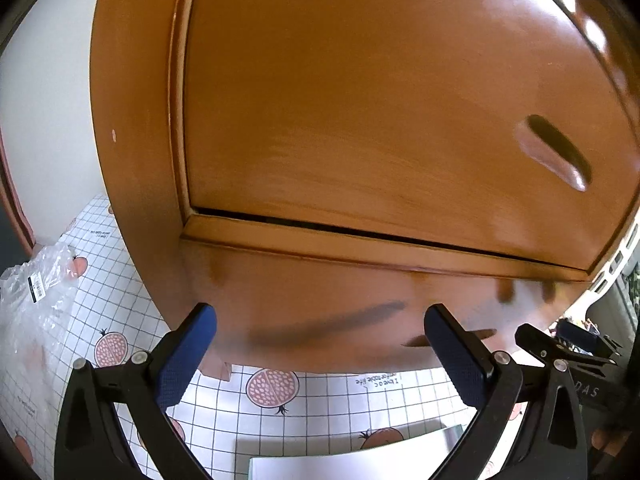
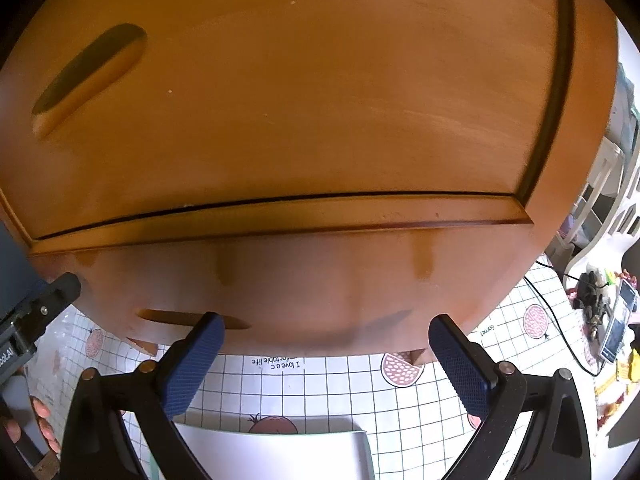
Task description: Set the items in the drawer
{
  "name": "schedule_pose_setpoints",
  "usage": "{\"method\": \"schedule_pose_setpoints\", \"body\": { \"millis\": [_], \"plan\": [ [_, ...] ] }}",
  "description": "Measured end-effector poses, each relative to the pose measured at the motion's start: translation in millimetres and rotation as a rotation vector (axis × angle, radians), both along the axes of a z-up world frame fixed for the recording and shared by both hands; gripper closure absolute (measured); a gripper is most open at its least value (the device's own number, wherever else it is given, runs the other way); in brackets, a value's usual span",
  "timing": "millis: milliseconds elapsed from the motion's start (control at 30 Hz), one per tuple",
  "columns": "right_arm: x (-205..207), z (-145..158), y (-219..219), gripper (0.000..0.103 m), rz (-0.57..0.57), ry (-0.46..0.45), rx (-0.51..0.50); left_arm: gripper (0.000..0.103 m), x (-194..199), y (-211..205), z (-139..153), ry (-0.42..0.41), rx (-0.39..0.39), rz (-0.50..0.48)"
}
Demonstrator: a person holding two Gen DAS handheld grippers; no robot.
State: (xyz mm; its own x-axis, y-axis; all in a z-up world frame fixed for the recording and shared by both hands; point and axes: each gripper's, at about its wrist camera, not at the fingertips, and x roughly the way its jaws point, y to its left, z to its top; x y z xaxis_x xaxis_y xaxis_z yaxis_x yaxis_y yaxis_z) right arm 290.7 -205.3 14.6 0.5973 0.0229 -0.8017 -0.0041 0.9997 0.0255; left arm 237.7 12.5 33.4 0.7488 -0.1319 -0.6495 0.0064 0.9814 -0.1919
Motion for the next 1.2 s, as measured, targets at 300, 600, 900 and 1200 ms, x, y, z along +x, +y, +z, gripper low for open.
{"method": "schedule_pose_setpoints", "body": {
  "millis": [300, 600, 900, 1200],
  "plan": [
    [-32.2, 10.4, -11.2, 0.000, -0.008, -0.004, 0.025, 0.000, -67.2, -17.1, 8.6, -0.051, 0.000, -0.029],
    [-76.8, 13.8, -19.6, 0.000, -0.005, 0.008, 0.037, 0.000, -139.9, -6.1, 12.6, -0.060, 0.030, 0.035],
    [-121.5, 7.4, -29.3, 0.000, 0.006, 0.036, 0.020, 0.000, -161.1, 4.0, 12.1, -0.021, 0.055, 0.060],
    [-157.1, 4.4, -28.8, 0.000, 0.037, 0.052, 0.029, 0.000, -156.2, -0.8, 3.3, 0.015, 0.114, 0.036]
  ]
}}
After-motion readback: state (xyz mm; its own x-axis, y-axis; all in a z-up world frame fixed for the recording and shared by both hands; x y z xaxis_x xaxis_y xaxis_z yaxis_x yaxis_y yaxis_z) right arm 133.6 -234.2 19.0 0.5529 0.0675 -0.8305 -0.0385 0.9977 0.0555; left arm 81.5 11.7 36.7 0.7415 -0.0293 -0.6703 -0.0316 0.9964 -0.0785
